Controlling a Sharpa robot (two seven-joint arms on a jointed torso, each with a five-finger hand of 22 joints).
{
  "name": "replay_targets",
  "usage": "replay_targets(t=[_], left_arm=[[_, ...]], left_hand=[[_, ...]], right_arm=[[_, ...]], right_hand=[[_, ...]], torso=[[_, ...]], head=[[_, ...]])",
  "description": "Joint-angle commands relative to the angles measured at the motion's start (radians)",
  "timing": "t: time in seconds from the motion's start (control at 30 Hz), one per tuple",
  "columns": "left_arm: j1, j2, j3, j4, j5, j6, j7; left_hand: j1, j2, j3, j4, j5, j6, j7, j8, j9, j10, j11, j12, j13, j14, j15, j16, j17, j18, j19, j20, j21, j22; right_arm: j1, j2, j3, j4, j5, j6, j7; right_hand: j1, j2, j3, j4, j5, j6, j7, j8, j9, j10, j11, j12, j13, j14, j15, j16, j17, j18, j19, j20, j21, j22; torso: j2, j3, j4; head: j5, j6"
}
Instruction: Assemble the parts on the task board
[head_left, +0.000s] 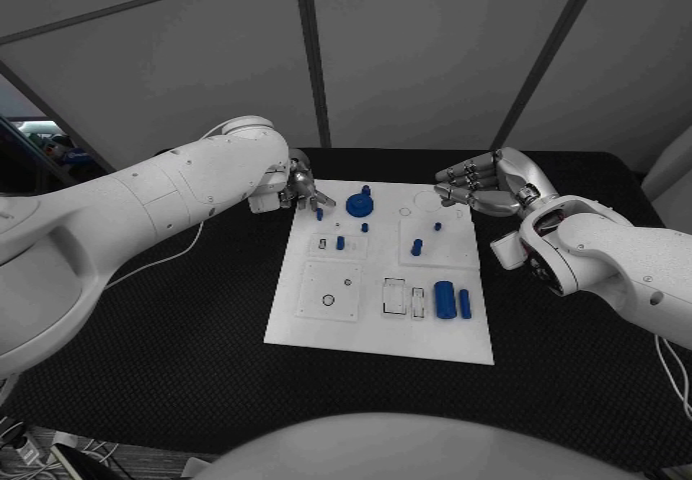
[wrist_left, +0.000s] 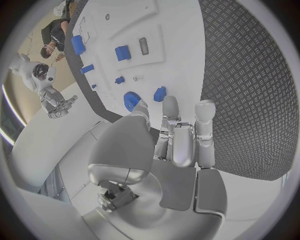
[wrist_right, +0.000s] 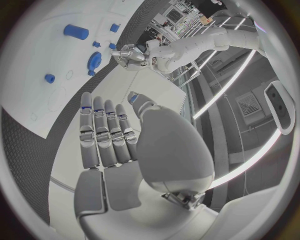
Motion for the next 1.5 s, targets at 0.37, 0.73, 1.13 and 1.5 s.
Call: replay_targets(t=[0.37,0.73,1.13,1.5], left_arm=[[0.0,0.007,0.0,-0.011,-0.008,0.039,0.019],[-0.001,-0.001,0.0,-0.008,-0.008,0.048,0.015],[-0.001,-0.008,0.0,0.006,-0.008,0.051,0.011],[-0.002,-0.017,0.001,0.014,-0.004,0.041,0.014]], left_hand=[[0.032,0.014,0.003,-0.018,0.001,0.019,-0.002,-0.002,-0.011,0.002,-0.007,0.006,-0.004,0.034,-0.001,-0.001,0.003,-0.051,0.014,-0.003,0.006,0.011],[0.068,0.035,0.013,-0.036,0.001,0.034,-0.009,0.004,-0.021,0.006,-0.013,0.006,-0.007,0.036,-0.005,0.002,0.008,-0.053,0.019,-0.006,0.01,0.021],[0.074,0.039,0.013,-0.04,0.0,0.046,-0.014,0.014,-0.022,0.012,-0.017,0.007,-0.008,0.037,-0.008,0.004,0.012,-0.055,0.026,-0.009,0.017,0.032],[0.068,0.037,0.006,-0.038,-0.001,0.055,-0.017,0.023,-0.021,0.016,-0.02,0.008,-0.009,0.038,-0.01,0.005,0.012,-0.056,0.03,-0.011,0.021,0.038]], right_arm=[[0.002,0.003,0.001,0.0,0.003,0.008,0.009],[0.002,0.004,0.001,-0.002,0.003,0.008,0.008],[0.002,0.007,0.001,-0.005,0.003,0.009,0.009],[0.002,0.008,0.001,-0.008,0.003,0.009,0.009]], right_hand=[[-0.007,0.001,0.0,-0.006,0.005,-0.008,0.0,-0.002,0.0,-0.006,-0.001,-0.003,-0.001,-0.004,-0.001,0.0,-0.001,0.003,0.004,0.005,-0.007,-0.001],[-0.007,0.001,0.0,-0.006,0.005,-0.008,0.0,-0.002,0.0,-0.006,-0.001,-0.003,-0.001,-0.004,-0.001,0.0,-0.001,0.003,0.004,0.005,-0.007,-0.001],[-0.007,0.001,0.0,-0.006,0.005,-0.008,0.0,-0.002,0.0,-0.006,-0.001,-0.003,-0.001,-0.004,-0.001,0.0,-0.001,0.003,0.004,0.005,-0.007,-0.001],[-0.007,0.001,0.0,-0.006,0.005,-0.008,0.0,-0.002,0.0,-0.006,-0.001,-0.003,-0.001,-0.004,-0.001,0.0,-0.001,0.003,0.004,0.005,-0.007,-0.001]], torso=[[0.0,0.0,-0.0002],[0.0,-0.0006,0.0003],[0.0,-0.0008,-0.0006],[0.0,-0.0006,0.0004]], head=[[-0.001,-0.002],[0.0,-0.004],[0.0,-0.005],[0.0,-0.005]])
